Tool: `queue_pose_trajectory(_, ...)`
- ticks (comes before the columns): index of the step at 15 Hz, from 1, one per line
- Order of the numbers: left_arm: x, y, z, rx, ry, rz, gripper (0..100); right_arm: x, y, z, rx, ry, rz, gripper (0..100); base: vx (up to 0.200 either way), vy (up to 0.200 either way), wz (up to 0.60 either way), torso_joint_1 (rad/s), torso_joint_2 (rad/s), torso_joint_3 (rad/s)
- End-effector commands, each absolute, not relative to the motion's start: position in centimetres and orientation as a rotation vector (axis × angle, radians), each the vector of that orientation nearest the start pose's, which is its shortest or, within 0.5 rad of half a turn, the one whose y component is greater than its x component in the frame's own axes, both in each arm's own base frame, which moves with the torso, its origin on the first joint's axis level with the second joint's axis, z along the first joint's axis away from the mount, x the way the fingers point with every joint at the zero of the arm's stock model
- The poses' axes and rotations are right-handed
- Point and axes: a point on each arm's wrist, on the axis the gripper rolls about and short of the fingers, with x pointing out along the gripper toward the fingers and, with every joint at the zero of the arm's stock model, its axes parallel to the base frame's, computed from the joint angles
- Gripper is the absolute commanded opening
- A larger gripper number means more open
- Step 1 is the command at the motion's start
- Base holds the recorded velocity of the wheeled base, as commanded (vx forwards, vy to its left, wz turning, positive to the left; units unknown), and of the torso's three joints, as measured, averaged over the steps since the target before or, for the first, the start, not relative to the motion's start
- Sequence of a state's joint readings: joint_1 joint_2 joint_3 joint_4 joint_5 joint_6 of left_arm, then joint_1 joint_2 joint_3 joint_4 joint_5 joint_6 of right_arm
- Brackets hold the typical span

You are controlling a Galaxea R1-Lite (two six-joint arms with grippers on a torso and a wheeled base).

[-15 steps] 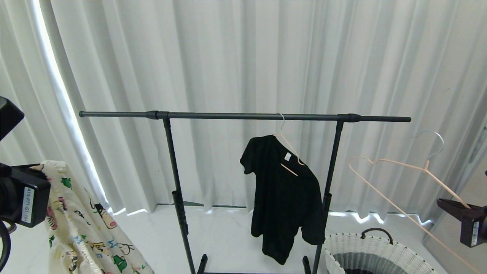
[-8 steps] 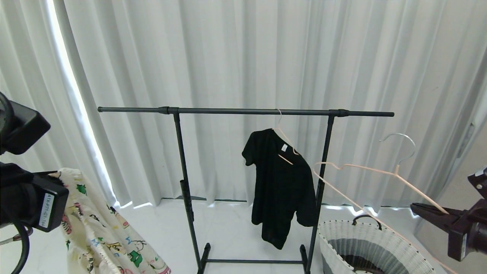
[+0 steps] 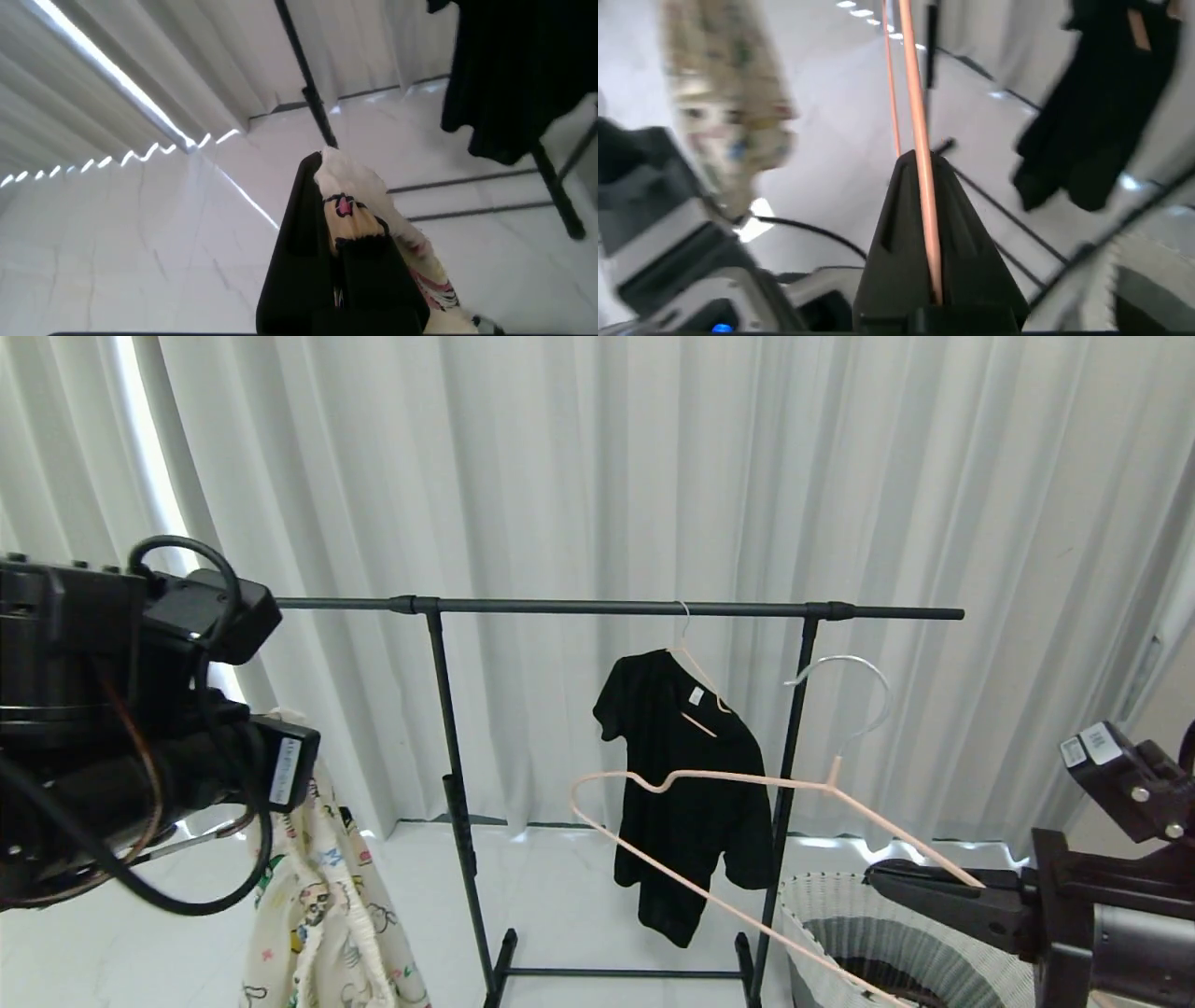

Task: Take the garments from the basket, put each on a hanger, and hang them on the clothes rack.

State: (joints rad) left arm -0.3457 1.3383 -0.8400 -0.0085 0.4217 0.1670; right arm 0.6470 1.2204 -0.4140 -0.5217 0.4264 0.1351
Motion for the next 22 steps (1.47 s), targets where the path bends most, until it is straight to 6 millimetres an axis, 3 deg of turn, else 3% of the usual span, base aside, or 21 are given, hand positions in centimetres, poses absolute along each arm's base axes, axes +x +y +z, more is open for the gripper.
queue_pose_trajectory(1, 23.7, -8.8, 20.7, 0.326, 0.522, 0.059, 0, 13.4, 14.0, 17.1, 0.119, 0.413, 1.145, 0, 0.0, 0.0, 0.0, 0.0, 0.0, 0.0)
queue_pose_trajectory(5, 27.5, -10.9, 20.9, 0.167, 0.488, 0.177, 0, 14.8, 16.5, 16.3, 0.122, 0.407, 1.182, 0, 0.0, 0.0, 0.0, 0.0, 0.0, 0.0)
queue_pose_trajectory(8, 27.3, -11.8, 21.1, 0.166, 0.475, 0.155, 0, 17.0, 17.7, 16.1, 0.13, 0.395, 1.143, 0, 0.0, 0.0, 0.0, 0.0, 0.0, 0.0)
queue_pose_trajectory(11, 27.4, -12.1, 21.0, 0.165, 0.478, 0.152, 0, 17.8, 18.6, 16.4, 0.148, 0.379, 1.146, 0, 0.0, 0.0, 0.0, 0.0, 0.0, 0.0)
queue_pose_trajectory(22, 28.0, -12.3, 20.4, 0.181, 0.485, 0.196, 0, 16.6, 19.6, 17.3, 0.161, 0.345, 1.2, 0, 0.0, 0.0, 0.0, 0.0, 0.0, 0.0)
